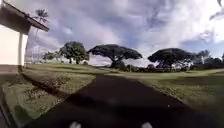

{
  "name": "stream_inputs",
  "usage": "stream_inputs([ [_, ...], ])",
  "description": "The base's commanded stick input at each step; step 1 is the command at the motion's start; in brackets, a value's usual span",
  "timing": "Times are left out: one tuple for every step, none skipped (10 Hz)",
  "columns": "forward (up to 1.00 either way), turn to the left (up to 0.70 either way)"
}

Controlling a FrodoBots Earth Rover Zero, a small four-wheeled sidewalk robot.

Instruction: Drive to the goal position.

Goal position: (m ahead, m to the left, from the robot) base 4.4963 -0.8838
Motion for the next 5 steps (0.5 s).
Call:
stream_inputs([
  [0.5,0.0],
  [0.5,0.0],
  [0.5,0.0],
  [0.5,0.0],
  [0.5,0.0],
])
